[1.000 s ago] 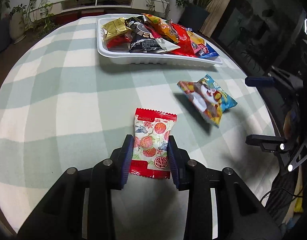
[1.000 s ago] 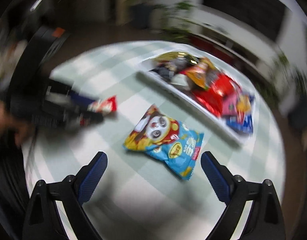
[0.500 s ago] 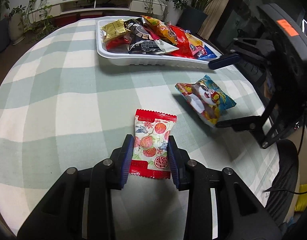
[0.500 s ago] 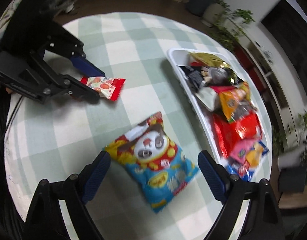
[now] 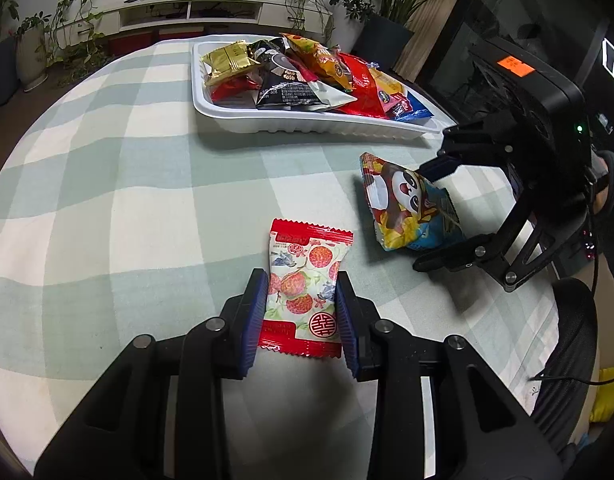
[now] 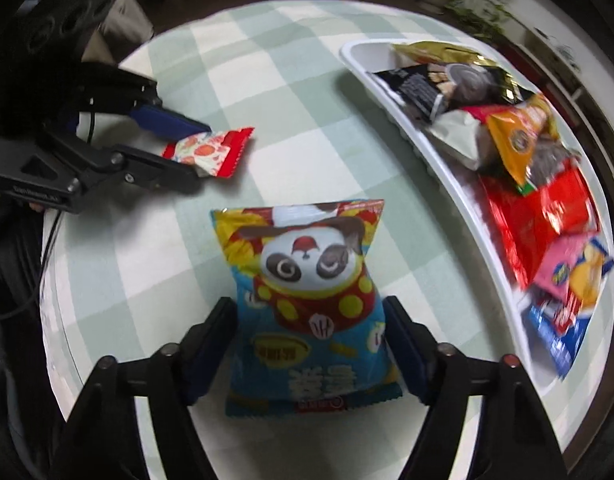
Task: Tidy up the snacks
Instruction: 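Grasp the blue panda snack bag with the right tool while the left tool holds the candy, then carry both packets to the white tray and lower them inside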
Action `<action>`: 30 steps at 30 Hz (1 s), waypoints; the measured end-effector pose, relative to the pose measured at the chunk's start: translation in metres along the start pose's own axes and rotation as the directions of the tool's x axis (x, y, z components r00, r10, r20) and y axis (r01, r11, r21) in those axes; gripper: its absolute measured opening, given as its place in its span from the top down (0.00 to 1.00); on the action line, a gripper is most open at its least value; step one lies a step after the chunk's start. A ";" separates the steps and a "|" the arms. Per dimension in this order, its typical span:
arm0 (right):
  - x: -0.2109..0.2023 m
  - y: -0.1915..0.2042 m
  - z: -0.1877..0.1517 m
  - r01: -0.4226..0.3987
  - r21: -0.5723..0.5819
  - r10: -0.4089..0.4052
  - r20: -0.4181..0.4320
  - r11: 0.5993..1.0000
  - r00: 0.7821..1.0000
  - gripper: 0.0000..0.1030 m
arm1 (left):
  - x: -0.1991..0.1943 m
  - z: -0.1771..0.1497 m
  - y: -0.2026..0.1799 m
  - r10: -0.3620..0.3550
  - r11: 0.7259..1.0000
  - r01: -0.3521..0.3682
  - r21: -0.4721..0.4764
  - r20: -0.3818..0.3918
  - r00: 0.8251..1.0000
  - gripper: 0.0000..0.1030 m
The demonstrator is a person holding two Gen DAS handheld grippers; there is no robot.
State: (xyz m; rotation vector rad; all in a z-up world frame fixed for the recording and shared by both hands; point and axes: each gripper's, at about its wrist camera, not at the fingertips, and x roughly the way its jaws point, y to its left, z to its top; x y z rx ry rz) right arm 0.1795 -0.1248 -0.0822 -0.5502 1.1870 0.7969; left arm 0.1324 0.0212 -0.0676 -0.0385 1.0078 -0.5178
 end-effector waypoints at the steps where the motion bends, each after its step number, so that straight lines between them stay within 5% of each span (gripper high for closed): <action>1: -0.001 0.000 -0.002 0.002 0.016 -0.003 0.009 1.000 1.000 0.32 | 0.000 0.000 0.000 0.000 1.000 0.000 0.000 0.000 1.000 0.70; 3: -0.004 0.000 -0.006 0.011 0.060 -0.013 0.033 0.998 0.999 0.36 | 0.000 0.000 0.000 0.002 1.000 -0.002 0.002 0.001 1.000 0.70; 5: -0.010 0.003 -0.012 0.018 0.107 -0.024 0.059 0.994 0.998 0.51 | 0.000 0.000 -0.001 0.005 1.000 -0.005 0.005 0.002 1.000 0.70; 8: -0.016 0.011 -0.020 0.039 0.158 -0.055 0.097 0.987 0.994 0.56 | 0.000 -0.001 -0.002 0.006 1.000 -0.006 0.007 0.004 1.000 0.70; 12: -0.025 0.026 -0.030 0.031 0.243 -0.075 0.177 0.970 0.981 0.57 | 0.000 -0.001 -0.002 0.009 1.000 -0.009 0.008 0.009 1.000 0.70; 21: -0.073 0.006 -0.058 -0.088 0.496 -0.145 0.411 0.864 0.900 0.57 | -0.005 -0.001 0.000 0.004 1.000 -0.004 -0.004 0.026 1.000 0.70; 30: -0.095 -0.021 -0.072 -0.096 0.607 -0.247 0.457 0.789 0.854 0.57 | -0.028 0.018 0.007 -0.043 0.997 0.048 -0.058 0.094 0.995 0.70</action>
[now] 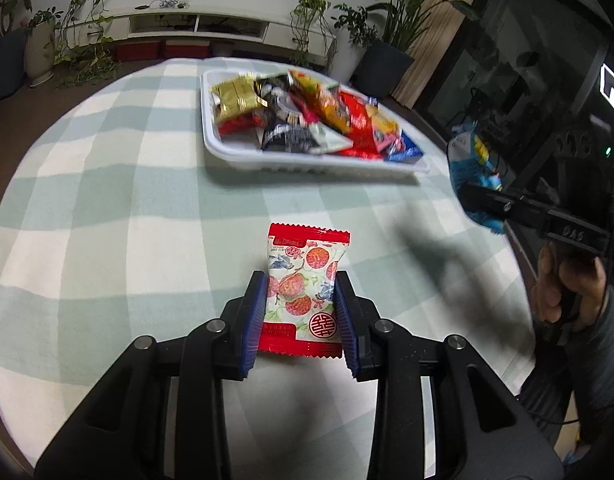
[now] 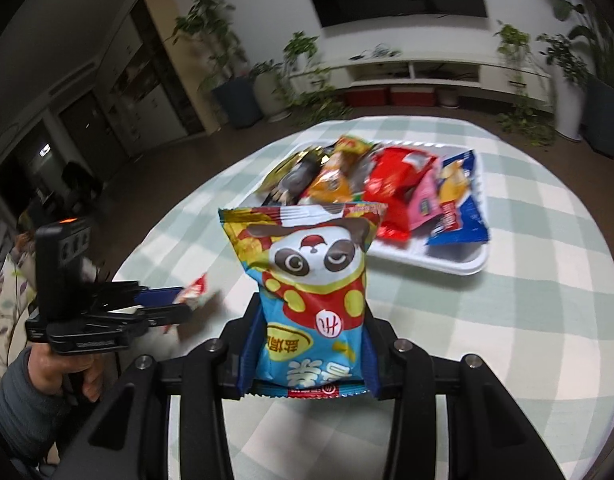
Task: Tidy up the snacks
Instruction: 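Carry both packets to the white tray and lower them inside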
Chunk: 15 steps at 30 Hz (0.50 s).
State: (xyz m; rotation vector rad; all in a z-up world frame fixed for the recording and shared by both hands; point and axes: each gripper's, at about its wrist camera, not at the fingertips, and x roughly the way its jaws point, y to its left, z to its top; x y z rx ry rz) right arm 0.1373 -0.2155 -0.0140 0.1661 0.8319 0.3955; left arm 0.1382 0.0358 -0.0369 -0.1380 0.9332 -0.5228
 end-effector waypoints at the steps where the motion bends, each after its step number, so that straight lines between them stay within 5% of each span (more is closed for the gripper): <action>1: -0.001 -0.002 0.002 0.012 0.007 -0.012 0.008 1.000 1.000 0.57 | -0.004 0.006 -0.001 -0.002 1.000 0.002 0.000 0.010 1.000 0.70; 15: 0.003 -0.043 0.082 0.153 0.162 -0.165 0.064 0.975 0.984 0.57 | 0.005 0.146 -0.008 0.049 0.998 -0.053 0.026 0.126 0.991 0.70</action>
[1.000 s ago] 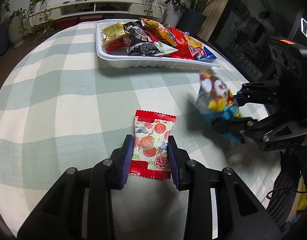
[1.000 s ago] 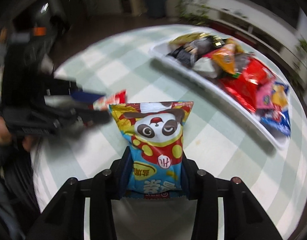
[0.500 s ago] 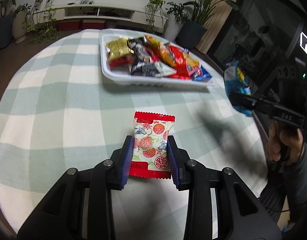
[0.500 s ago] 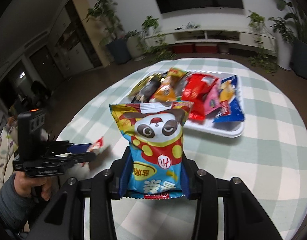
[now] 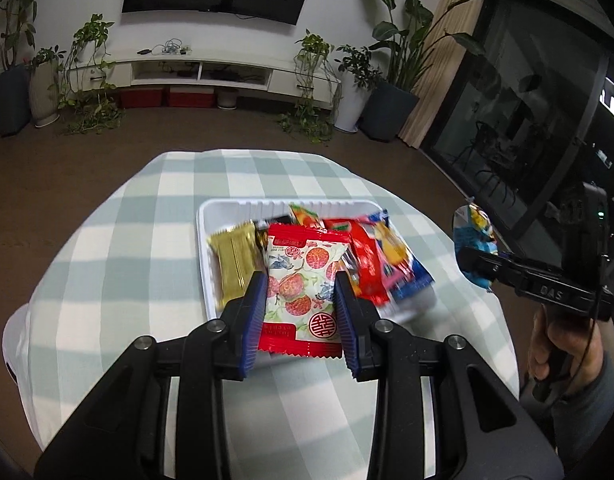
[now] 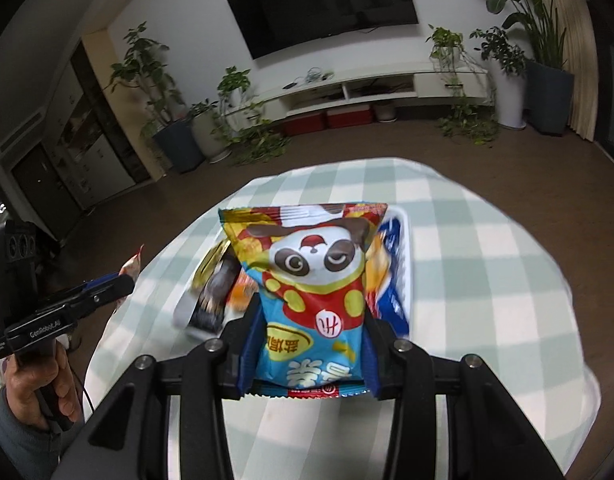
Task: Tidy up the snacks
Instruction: 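Carry both packets to the white tray and lower them inside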
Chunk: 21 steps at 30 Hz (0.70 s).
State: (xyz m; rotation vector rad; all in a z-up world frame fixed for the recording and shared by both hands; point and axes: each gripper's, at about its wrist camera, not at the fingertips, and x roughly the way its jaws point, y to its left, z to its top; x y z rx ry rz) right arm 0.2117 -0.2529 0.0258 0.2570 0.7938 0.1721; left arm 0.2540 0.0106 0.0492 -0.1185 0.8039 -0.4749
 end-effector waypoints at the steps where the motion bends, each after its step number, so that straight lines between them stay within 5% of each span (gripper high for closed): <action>1: 0.006 0.000 0.006 0.008 0.004 -0.008 -0.004 1.000 1.000 0.57 | 0.009 0.007 0.000 0.006 1.000 -0.006 -0.001 -0.003 1.000 0.70; 9: 0.054 -0.002 0.017 0.036 -0.001 -0.036 -0.068 0.999 0.997 0.57 | 0.071 0.028 0.006 0.045 0.999 -0.046 -0.014 -0.036 0.998 0.70; 21: 0.097 -0.007 0.005 0.074 -0.030 -0.077 -0.140 0.997 0.987 0.57 | 0.124 0.011 0.017 0.055 0.998 -0.057 -0.028 -0.066 0.996 0.68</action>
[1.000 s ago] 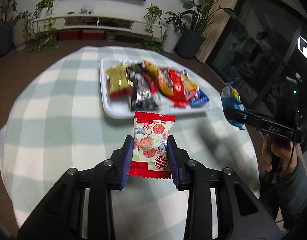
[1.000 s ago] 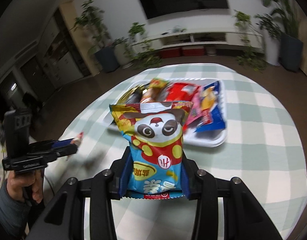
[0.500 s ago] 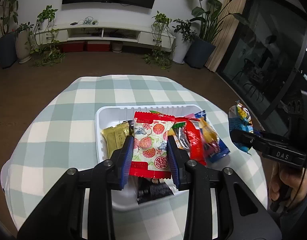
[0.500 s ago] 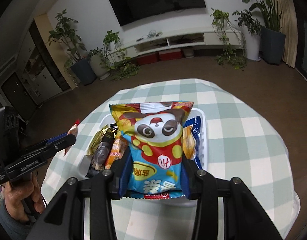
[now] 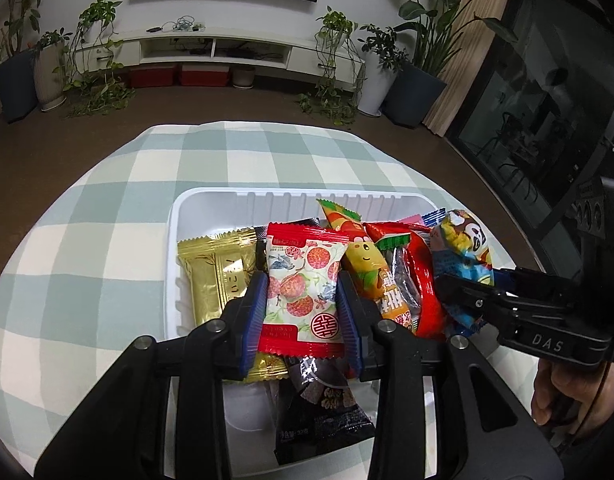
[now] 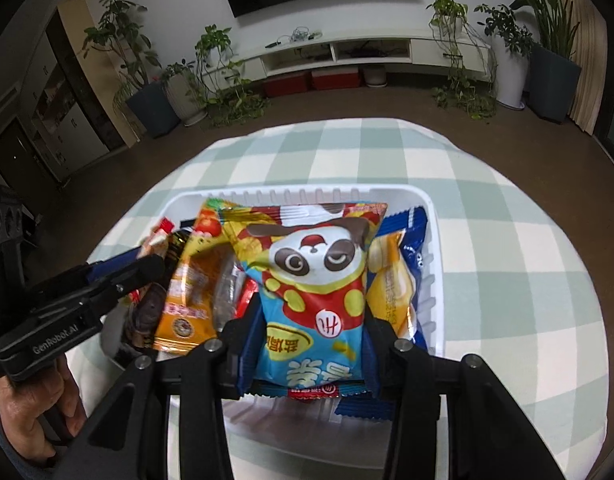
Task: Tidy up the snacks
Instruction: 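Carry both packets to the white tray and lower them inside, then open both tools and pull them back from the tray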
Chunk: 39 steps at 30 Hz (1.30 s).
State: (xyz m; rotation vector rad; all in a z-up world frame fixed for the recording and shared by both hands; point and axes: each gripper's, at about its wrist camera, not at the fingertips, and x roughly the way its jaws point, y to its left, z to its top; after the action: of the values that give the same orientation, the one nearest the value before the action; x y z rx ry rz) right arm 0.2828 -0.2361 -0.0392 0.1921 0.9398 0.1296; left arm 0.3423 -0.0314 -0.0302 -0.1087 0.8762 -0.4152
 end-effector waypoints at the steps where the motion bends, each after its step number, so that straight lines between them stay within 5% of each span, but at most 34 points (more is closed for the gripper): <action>1: 0.001 0.000 -0.001 0.000 0.001 0.000 0.001 1.000 1.000 0.57 | 0.002 0.000 -0.001 0.003 1.000 -0.003 0.005 -0.003 1.000 0.68; 19: 0.012 0.000 -0.001 0.033 -0.003 -0.033 0.008 0.999 0.999 0.54 | 0.019 -0.007 -0.002 0.023 1.000 -0.022 0.012 -0.013 1.000 0.64; 29: -0.006 0.008 -0.001 0.061 -0.012 -0.060 0.048 0.998 0.997 0.30 | 0.001 -0.006 -0.016 0.048 0.996 -0.050 0.067 0.020 0.999 0.27; 39: -0.029 0.007 -0.007 0.061 0.003 -0.061 0.088 0.998 0.994 0.26 | -0.028 -0.018 -0.014 0.108 0.993 -0.111 0.049 0.064 0.992 0.15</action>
State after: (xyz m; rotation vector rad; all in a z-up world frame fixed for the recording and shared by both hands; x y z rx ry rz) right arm 0.2596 -0.2344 -0.0186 0.1674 0.8567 0.0638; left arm 0.3080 -0.0320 -0.0179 -0.0250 0.8064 -0.3305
